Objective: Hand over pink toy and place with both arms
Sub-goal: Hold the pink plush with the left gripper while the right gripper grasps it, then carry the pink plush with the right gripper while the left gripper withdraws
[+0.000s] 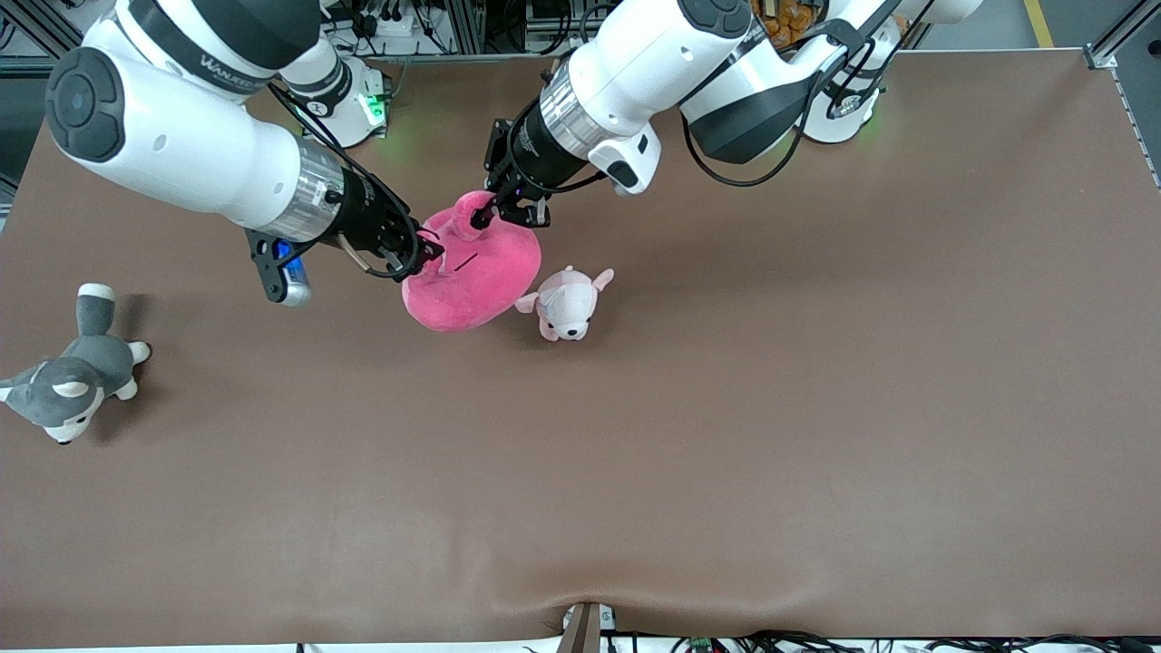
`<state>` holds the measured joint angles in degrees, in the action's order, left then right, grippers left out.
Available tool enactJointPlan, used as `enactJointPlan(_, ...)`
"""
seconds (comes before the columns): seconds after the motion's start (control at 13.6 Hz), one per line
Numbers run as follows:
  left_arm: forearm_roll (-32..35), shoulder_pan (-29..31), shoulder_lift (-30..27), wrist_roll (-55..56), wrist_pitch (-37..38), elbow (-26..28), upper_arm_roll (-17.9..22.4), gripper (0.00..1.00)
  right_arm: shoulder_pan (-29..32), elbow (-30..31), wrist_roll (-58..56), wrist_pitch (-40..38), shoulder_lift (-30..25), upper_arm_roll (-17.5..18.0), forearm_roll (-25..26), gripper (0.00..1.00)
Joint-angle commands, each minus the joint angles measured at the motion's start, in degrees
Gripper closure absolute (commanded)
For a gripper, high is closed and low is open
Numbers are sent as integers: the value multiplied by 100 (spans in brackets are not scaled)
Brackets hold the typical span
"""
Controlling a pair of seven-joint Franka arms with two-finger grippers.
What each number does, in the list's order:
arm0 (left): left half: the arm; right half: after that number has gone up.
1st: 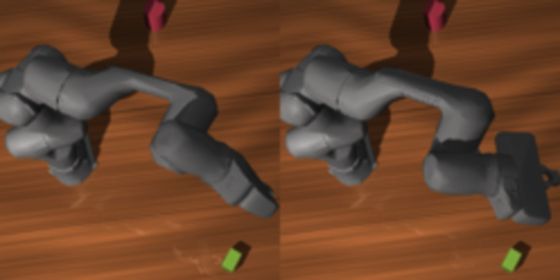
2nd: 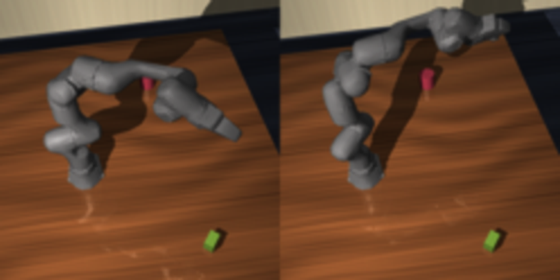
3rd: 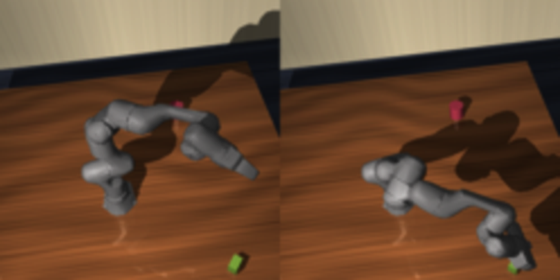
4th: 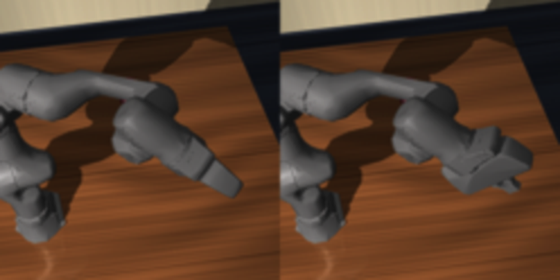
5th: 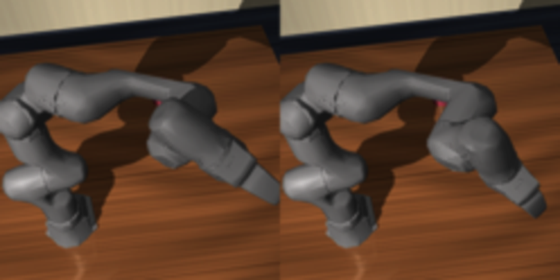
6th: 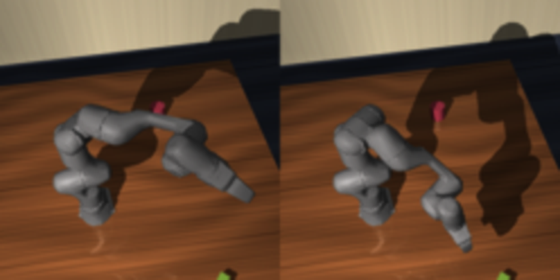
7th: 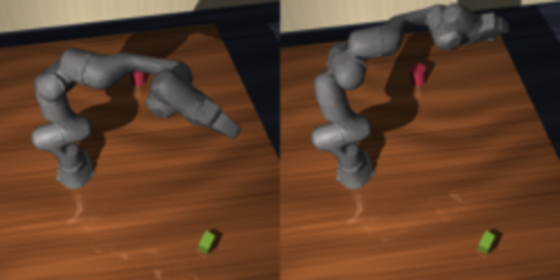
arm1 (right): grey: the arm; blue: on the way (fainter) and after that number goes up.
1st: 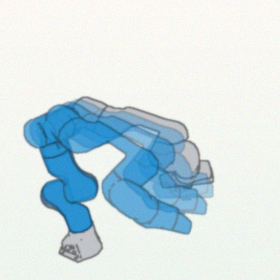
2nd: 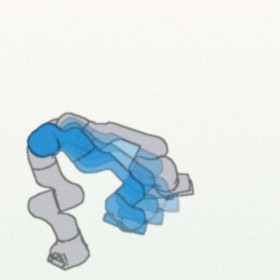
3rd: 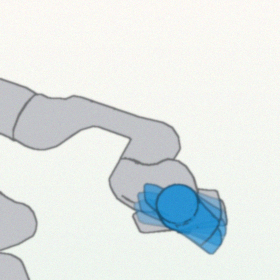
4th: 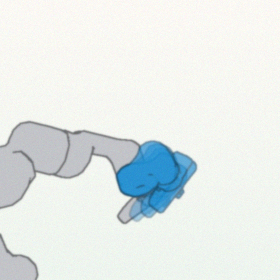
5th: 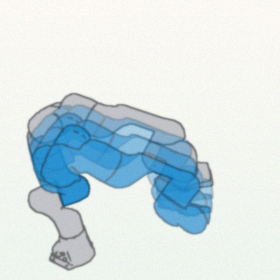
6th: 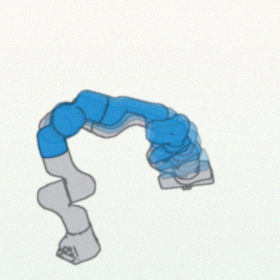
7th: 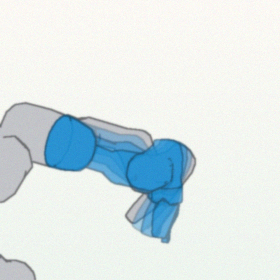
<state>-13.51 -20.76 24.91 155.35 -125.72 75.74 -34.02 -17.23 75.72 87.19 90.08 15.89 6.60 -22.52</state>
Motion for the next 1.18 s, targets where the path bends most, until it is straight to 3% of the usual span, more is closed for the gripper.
enactJointPlan(0.0,-29,-51,5,223,-58,-121,35,47,176,-14,123,-43,-51,17,81,100)
enactJointPlan(0.07,-37,-16,-4,241,-40,-121,35,0,202,-14,140,-43,-51,17,81,100)
enactJointPlan(0.29,172,308,-179,66,309,-112,27,0,343,-14,141,-43,-51,17,81,100)
enactJointPlan(0.44,759,616,-442,-581,906,-112,18,0,570,-5,132,-43,-42,17,90,100)
enactJointPlan(0.59,1182,923,-540,-1652,1382,-112,27,0,1053,178,9,-69,19,17,81,100)
enactJointPlan(0.81,1492,1477,-540,-3962,1848,-103,27,0,1555,320,-499,19,580,17,72,100)
enactJointPlan(1.1,1728,2452,-540,-5968,2419,-103,35,0,1995,364,-685,308,1442,17,282,100)
